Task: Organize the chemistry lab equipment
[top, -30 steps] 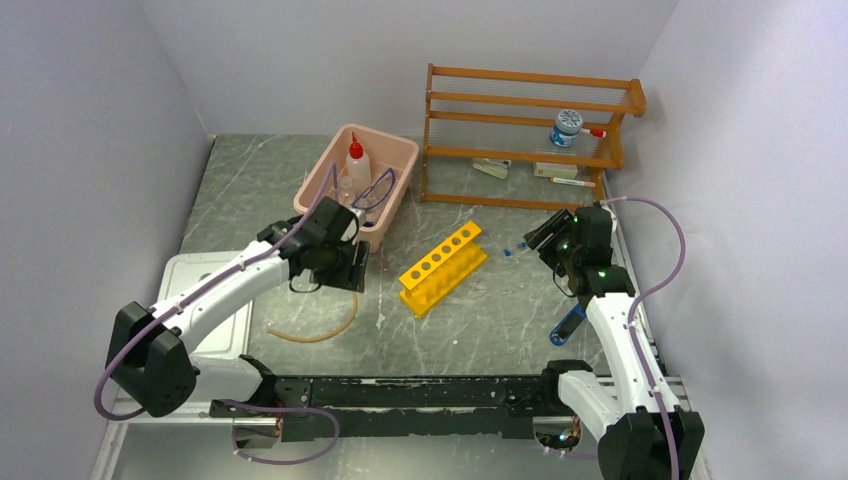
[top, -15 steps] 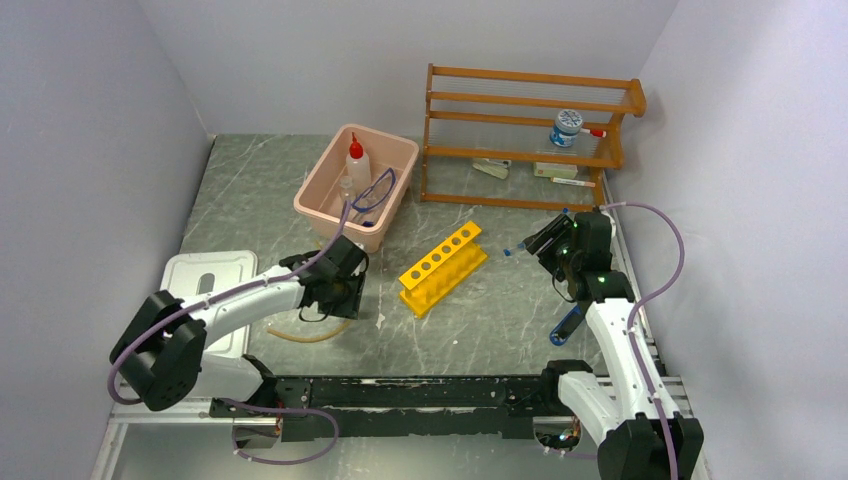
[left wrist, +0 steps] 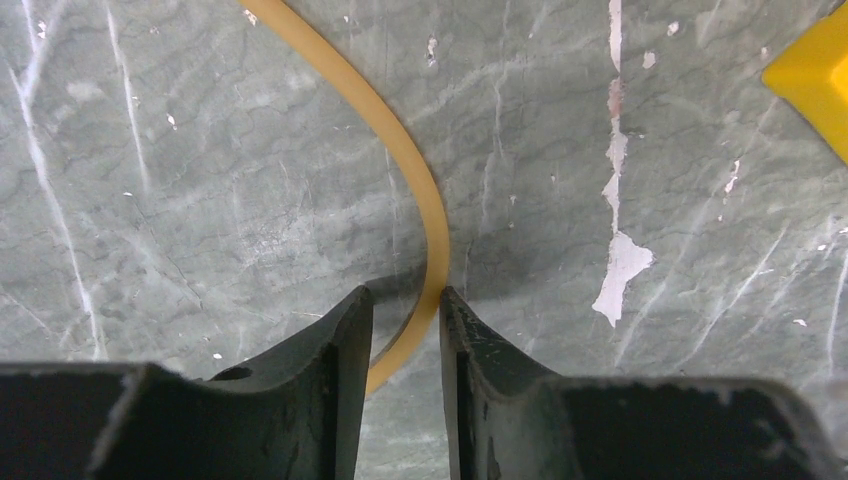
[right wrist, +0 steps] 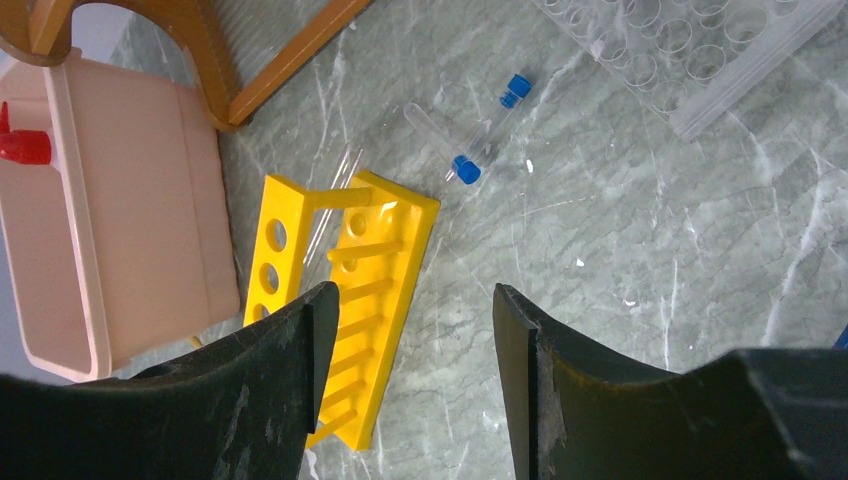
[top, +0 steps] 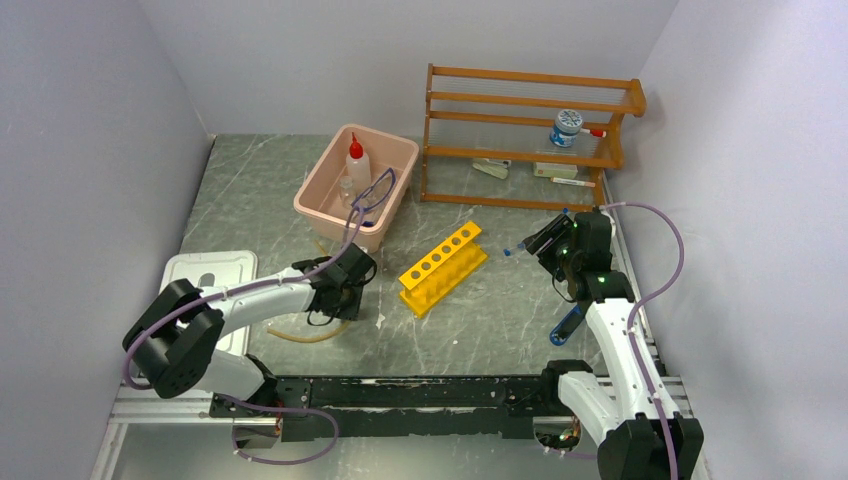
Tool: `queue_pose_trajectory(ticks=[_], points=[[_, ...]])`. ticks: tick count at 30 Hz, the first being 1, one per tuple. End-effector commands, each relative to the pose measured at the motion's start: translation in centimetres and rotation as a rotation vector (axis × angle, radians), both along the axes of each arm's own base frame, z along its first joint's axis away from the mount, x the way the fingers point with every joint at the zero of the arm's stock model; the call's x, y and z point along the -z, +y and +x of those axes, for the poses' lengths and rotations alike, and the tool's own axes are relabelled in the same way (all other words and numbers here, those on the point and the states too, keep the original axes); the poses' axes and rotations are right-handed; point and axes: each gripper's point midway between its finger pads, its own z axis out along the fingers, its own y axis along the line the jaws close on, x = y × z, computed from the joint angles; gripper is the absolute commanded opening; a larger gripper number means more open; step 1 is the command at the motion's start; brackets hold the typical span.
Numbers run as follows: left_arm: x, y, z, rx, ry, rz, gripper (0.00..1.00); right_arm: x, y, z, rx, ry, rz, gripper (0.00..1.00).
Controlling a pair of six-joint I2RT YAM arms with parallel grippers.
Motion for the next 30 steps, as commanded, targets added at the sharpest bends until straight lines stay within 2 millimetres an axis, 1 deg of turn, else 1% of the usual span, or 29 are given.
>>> queue_pose_trajectory(ticks=[1,4,6,8,11,14,16,17,19,22,24,27,30], points=[[2.0,0.6,-1.3,-0.009,0.027,0.053,0.34,-0.3,0.0,0.5,-0.006,-0.022,0.006,0.61],[2.8,0.4,-1.6,0.007,0.042,0.066,0.28,-0.3,0.0,0.7,-0.005,-0.024,0.009,0.61],[3.1,-0.3,-2.0,0.041,0.052,0.037,0.24,-0.5,0.1,0.8,-0.005,-0.028,0.013,0.61],[3.0,-1.2,-2.2,0.079,0.051,0.003,0.18,-0.8,0.1,0.9,-0.002,-0.033,0.015,0.61],[2.7,-1.4,-2.1,0.098,0.044,0.005,0.06,-1.1,0.1,1.1,0.001,-0.044,0.018,0.61],[2.2,-1.7,-1.8,0.12,0.033,0.007,0.05,-1.2,0.0,1.0,0.002,-0.046,0.015,0.61],[1.1,-2.0,-1.4,0.13,0.009,-0.001,0.05,-1.2,0.0,1.0,0.005,-0.044,0.013,0.61],[0.4,-2.2,-1.1,0.132,-0.007,-0.01,0.05,-1.2,-0.1,1.0,0.005,-0.045,0.012,0.61],[-1.8,-3.0,-0.2,0.135,-0.058,-0.051,0.05,-1.2,-0.1,1.0,0.007,-0.045,0.011,0.61],[-5.7,-3.9,1.1,0.12,-0.154,-0.116,0.05,-1.3,-0.1,1.0,0.009,-0.046,0.01,0.61],[-8.4,-4.0,1.9,0.083,-0.215,-0.15,0.05,-1.3,-0.1,1.1,0.009,-0.047,0.011,0.61],[-12.5,-3.8,3.2,0.006,-0.311,-0.195,0.05,-1.4,-0.1,1.1,0.011,-0.047,0.011,0.61],[-16.1,-2.7,4.3,-0.081,-0.41,-0.209,0.05,-1.4,-0.1,1.2,0.011,-0.048,0.015,0.61]])
